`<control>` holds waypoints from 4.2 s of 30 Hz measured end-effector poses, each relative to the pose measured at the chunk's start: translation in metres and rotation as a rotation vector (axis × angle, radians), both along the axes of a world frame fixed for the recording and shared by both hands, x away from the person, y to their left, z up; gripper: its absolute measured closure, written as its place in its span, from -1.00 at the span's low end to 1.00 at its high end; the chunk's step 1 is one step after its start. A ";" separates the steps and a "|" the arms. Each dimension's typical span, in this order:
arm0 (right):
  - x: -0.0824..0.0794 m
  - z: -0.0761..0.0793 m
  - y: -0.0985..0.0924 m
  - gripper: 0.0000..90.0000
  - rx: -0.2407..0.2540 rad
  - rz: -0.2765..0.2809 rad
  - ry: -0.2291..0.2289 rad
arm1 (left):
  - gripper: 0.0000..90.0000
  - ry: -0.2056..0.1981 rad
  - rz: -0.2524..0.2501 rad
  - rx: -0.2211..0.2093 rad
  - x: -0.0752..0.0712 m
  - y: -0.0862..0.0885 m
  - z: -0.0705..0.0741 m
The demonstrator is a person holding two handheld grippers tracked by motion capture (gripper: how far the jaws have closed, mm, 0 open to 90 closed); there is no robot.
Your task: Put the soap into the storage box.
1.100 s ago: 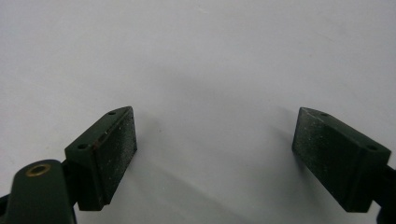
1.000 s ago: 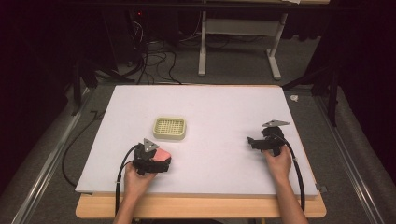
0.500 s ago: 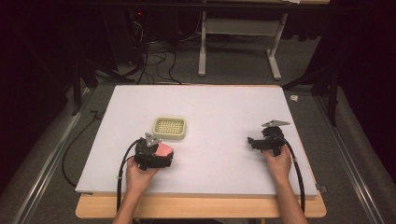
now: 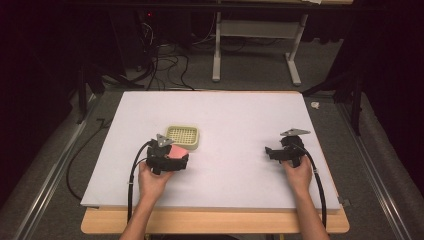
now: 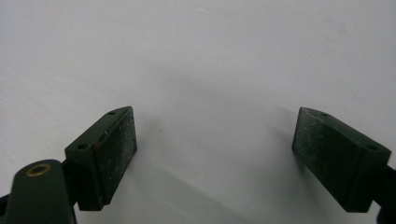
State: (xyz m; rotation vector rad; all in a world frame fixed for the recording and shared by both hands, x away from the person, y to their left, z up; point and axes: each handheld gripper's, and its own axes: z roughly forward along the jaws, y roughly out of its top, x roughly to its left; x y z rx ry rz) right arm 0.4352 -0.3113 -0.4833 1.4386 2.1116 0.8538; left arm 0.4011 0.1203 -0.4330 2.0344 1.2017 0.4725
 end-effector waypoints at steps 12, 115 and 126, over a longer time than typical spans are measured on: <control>0.000 0.000 0.000 -0.68 0.000 0.000 0.000 | -0.70 0.008 0.005 -0.030 0.016 -0.006 0.012; 0.000 0.000 0.000 -0.68 -0.001 -0.003 -0.001 | -0.68 0.066 0.085 0.018 0.085 -0.020 -0.003; 0.000 0.000 0.000 -0.68 0.000 -0.003 -0.001 | -0.67 0.039 0.065 0.013 0.080 -0.020 0.003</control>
